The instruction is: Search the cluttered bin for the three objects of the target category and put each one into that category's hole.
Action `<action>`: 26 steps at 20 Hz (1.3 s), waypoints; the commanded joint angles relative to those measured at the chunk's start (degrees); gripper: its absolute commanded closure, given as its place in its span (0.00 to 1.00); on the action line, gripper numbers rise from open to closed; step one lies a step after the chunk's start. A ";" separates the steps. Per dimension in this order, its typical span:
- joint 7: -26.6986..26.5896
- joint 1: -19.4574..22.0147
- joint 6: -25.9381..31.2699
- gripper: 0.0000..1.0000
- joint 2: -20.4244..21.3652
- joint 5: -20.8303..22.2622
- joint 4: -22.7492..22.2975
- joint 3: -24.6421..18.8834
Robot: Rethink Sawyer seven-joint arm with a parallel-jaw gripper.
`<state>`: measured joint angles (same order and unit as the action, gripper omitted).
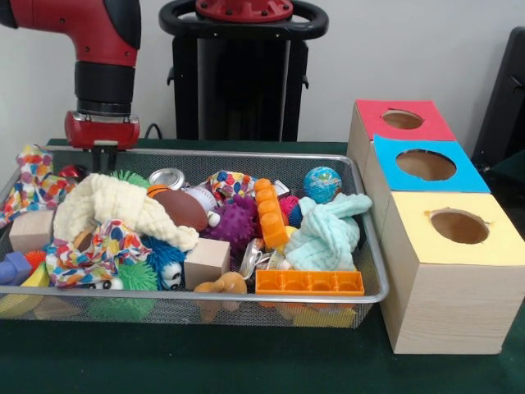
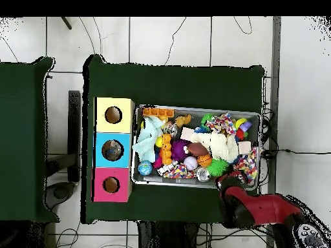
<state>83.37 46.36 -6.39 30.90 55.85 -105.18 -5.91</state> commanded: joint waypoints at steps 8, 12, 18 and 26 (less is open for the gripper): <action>5.45 -3.65 2.56 1.00 -2.12 -0.28 4.84 -2.52; 4.81 -1.78 7.14 1.00 0.44 -2.55 2.14 -6.64; 9.47 -5.33 6.61 1.00 2.59 -8.06 -0.24 -6.18; 12.99 -7.99 -8.96 1.00 3.56 -10.85 -2.51 -4.04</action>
<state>83.38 40.15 -6.52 33.71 49.04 -105.37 -6.72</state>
